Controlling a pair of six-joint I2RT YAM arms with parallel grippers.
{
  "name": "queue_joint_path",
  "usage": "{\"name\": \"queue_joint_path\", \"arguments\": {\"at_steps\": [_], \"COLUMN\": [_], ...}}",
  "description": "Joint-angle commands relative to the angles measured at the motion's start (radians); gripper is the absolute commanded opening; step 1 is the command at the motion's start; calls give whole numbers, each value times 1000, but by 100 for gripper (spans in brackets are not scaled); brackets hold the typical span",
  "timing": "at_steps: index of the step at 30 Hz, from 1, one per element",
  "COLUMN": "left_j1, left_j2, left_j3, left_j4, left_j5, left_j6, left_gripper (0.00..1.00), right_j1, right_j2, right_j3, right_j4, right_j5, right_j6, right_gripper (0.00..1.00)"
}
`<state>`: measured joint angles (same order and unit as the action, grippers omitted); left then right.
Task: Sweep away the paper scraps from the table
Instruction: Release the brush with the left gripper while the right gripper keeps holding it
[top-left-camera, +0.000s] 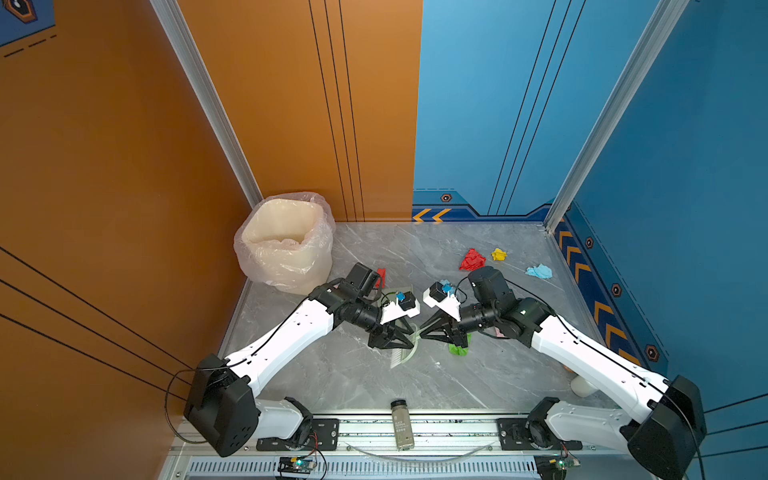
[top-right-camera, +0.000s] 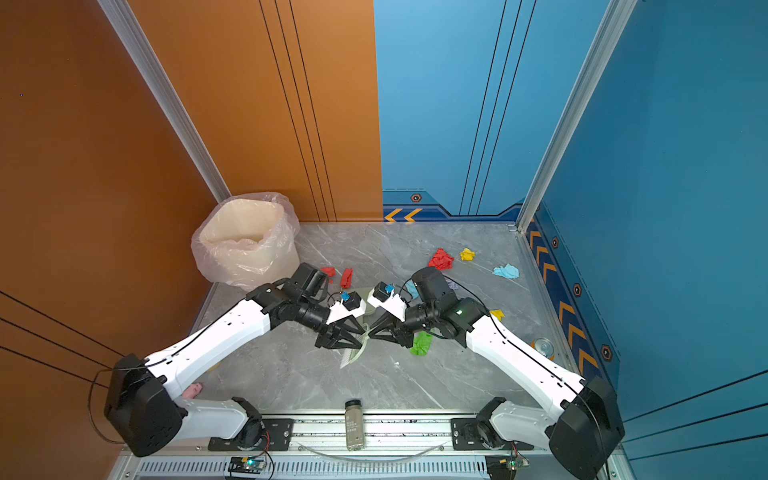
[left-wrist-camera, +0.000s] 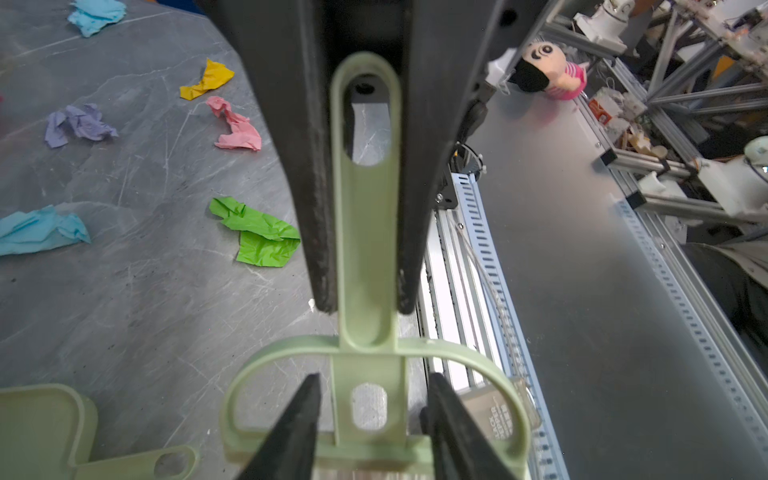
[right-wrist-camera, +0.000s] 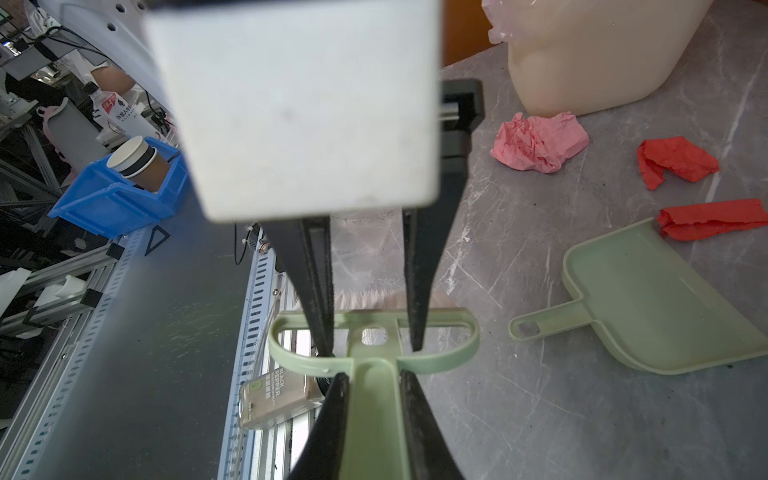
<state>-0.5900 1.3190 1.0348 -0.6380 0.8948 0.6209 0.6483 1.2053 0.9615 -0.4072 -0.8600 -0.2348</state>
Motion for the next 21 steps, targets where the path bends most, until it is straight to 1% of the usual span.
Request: {"name": "queue_joint_path", "arguments": {"at_steps": [1, 2, 6, 8, 9, 11, 13, 15, 18, 20, 21], "left_j1": [5, 7, 12, 14, 15, 16, 20, 26, 39, 53, 56], "left_j2": [-62, -84, -176, -223, -243, -280, -305, -318, -315, -307, -304], "left_j3": [-73, -97, -190, -233, -250, -283, -312, -330, -323, -313, -307], "left_j4": [110, 152, 265, 314, 330, 364, 413, 433, 421, 397, 384], "left_j5": [-68, -89, -180, -258, -285, -366, -455, -552, -749, -878, -922], "left_j6": [-67, -83, -119, -145, -153, -177, -233, -284, -396, -496, -537], "left_gripper": [67, 73, 89, 98, 99, 98, 98, 98, 98, 98, 98], "right_j1": [-7, -11, -21, -33, -42, -63, -81, -95, -114, -120, -121], "right_j2": [-18, -23, -48, -67, -76, -100, -123, -147, -177, -197, -204], "right_j3": [-13, -16, -34, -47, -53, -66, -79, -90, -101, -110, -112], "right_j4": [9, 8, 11, 11, 11, 10, 7, 1, -7, -10, -10], "right_j5": [8, 10, 18, 23, 24, 24, 29, 60, 147, 245, 293], "right_j6": [12, 14, 19, 23, 23, 30, 34, 46, 77, 103, 117], "right_gripper": [0, 0, 0, 0, 0, 0, 0, 0, 0, 0, 0]}}
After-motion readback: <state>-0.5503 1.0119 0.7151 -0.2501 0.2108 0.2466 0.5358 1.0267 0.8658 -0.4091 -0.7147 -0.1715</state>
